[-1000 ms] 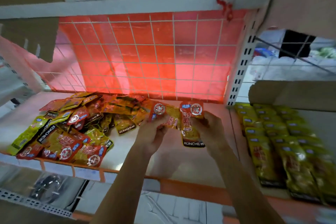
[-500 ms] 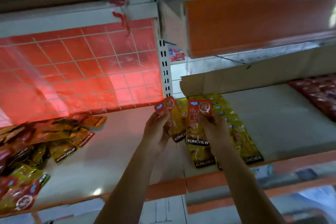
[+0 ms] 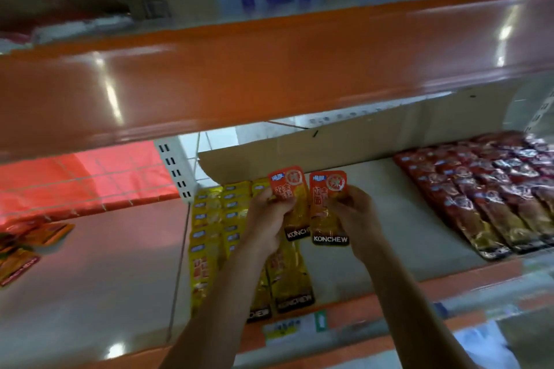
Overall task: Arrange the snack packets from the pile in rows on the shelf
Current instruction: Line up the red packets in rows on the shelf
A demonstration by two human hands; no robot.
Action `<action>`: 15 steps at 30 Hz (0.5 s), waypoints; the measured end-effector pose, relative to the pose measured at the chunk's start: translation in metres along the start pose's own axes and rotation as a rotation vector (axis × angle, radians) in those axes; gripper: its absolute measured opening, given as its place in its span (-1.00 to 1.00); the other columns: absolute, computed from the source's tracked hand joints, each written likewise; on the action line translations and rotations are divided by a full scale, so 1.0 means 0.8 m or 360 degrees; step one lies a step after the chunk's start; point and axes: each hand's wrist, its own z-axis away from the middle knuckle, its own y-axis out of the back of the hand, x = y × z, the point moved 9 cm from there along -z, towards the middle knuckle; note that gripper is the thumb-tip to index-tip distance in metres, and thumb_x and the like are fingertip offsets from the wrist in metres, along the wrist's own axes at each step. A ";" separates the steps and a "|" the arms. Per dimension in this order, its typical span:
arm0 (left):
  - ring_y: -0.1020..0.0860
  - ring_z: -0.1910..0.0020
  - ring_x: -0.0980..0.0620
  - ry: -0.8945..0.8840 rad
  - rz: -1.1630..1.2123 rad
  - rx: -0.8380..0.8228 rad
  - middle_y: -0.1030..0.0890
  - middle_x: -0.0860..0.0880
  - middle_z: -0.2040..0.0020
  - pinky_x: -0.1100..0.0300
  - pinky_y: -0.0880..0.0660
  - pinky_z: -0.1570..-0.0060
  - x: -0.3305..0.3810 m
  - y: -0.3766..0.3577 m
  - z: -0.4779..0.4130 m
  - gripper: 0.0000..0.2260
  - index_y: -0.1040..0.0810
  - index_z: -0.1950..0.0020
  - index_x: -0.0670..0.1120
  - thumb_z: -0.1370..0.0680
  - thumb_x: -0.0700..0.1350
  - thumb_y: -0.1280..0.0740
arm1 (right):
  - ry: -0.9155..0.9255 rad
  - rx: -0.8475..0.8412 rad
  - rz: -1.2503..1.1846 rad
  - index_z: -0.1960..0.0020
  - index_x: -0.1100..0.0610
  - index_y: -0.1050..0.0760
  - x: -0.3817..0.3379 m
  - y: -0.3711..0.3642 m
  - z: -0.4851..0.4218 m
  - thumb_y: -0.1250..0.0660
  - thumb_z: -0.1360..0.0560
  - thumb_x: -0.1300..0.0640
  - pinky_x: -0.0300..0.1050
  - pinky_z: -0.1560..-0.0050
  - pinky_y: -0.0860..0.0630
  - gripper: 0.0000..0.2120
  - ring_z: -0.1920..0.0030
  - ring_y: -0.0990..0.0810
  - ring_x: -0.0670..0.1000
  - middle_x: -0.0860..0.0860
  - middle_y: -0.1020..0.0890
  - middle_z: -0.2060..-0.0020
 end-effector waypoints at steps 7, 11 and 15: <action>-0.63 0.11 0.01 0.0027 -0.0290 0.0076 -0.67 -0.04 0.06 0.19 -0.52 0.21 -0.030 -0.110 -0.020 -0.80 -0.58 -0.03 -0.07 -0.44 -0.14 -0.48 | -0.0057 0.0111 0.0179 -0.05 0.11 -0.50 0.005 0.114 -0.051 -0.36 -0.46 0.29 0.16 0.02 -0.61 -0.81 0.12 -0.66 0.08 0.04 -0.65 0.15; -0.65 0.01 -0.05 0.0087 -0.0322 -0.0033 -0.66 -0.10 -0.06 -0.01 -0.59 -0.07 -0.053 -0.165 -0.036 -0.68 -0.56 -0.16 -0.10 -0.42 -0.17 -0.49 | -0.0072 0.0148 0.0327 -0.06 0.11 -0.51 0.007 0.162 -0.070 -0.27 -0.46 0.24 -0.01 0.21 -0.58 -0.81 0.19 -0.62 0.08 0.04 -0.61 0.20; -0.62 -0.03 -0.03 -0.0009 -0.0521 -0.0036 -0.63 -0.10 -0.12 -0.03 -0.58 -0.10 -0.062 -0.199 -0.058 -0.56 -0.47 -0.23 -0.06 -0.39 -0.16 -0.51 | -0.0053 0.0208 0.0437 -0.06 0.17 -0.46 0.004 0.197 -0.085 -0.20 -0.48 0.30 -0.17 0.42 -0.38 -0.81 0.35 -0.48 -0.02 0.04 -0.53 0.29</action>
